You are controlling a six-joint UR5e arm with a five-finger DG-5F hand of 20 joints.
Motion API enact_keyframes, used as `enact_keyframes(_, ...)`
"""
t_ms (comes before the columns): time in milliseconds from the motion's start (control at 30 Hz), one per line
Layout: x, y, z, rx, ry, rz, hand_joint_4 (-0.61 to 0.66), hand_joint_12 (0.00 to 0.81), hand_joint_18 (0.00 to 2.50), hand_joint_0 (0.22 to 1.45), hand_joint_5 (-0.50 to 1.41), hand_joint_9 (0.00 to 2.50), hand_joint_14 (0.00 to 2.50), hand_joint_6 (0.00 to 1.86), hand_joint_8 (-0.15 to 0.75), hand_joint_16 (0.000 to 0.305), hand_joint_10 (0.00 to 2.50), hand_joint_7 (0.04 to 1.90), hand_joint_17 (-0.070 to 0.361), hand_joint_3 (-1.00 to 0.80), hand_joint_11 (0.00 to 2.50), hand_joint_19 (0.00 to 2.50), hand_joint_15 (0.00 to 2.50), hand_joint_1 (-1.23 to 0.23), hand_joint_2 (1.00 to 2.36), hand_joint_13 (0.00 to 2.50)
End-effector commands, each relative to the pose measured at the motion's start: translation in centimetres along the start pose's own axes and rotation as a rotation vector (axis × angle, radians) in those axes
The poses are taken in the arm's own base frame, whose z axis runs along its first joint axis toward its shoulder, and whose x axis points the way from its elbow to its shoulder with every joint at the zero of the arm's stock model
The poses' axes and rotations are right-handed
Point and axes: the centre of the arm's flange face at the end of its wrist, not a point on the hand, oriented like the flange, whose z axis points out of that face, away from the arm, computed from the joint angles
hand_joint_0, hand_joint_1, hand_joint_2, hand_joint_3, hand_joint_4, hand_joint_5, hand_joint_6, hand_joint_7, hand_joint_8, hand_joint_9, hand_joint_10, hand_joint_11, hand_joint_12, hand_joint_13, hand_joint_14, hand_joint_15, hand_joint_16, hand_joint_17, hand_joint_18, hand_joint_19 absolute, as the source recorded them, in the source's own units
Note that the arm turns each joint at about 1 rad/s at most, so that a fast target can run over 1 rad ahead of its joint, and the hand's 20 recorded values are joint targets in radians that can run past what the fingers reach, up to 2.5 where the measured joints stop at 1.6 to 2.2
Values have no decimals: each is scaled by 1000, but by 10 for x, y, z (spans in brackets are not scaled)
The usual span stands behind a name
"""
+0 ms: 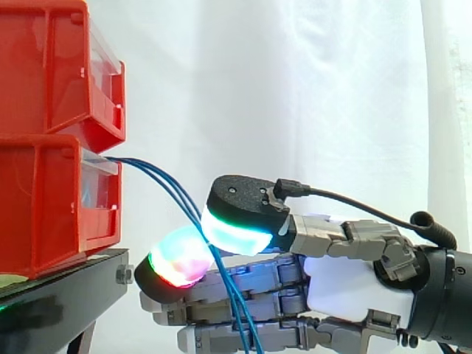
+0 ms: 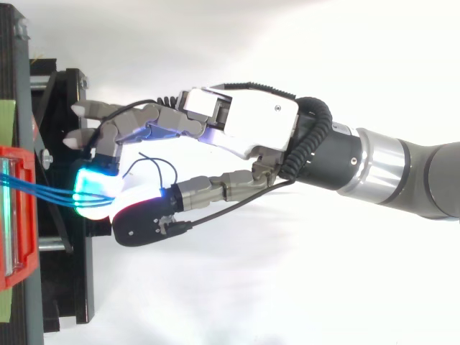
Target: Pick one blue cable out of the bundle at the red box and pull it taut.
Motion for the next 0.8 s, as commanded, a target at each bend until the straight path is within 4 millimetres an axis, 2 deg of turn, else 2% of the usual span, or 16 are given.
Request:
enact_keyframes(0, 0, 1, 1, 0, 0, 0, 193, 351, 191, 599, -166, 398, 0, 787, 310, 54, 1, 943, 121, -167, 71, 104, 38, -641, 1018, 160)
enact_keyframes(33, -1, 0, 1, 0, -2, 0, 213, 356, 195, 600, -170, 398, 0, 800, 314, 55, 0, 935, 123, -147, 70, 102, 34, -654, 1017, 162)
enact_keyframes(67, -1, 0, 1, 0, -2, 0, 234, 364, 200, 601, -180, 398, 2, 844, 321, 56, 2, 854, 126, -130, 88, 103, 42, -670, 1015, 164)
enact_keyframes(233, -1, 0, 1, 0, 0, 1, 221, 363, 222, 612, -184, 403, 0, 877, 321, 56, 1, 815, 125, -103, 104, 97, 29, -718, 1016, 167)
enact_keyframes(567, -1, 0, 0, 7, 1, 5, 115, 378, 312, 622, -175, 484, 0, 904, 347, 58, 2, 805, 131, 10, 159, 72, 40, -766, 1016, 245)
enact_keyframes(767, 0, -4, -4, 45, 10, 33, 53, 371, 340, 642, -174, 500, 2, 909, 340, 56, 3, 778, 127, 8, 181, 68, 45, -807, 1018, 274)
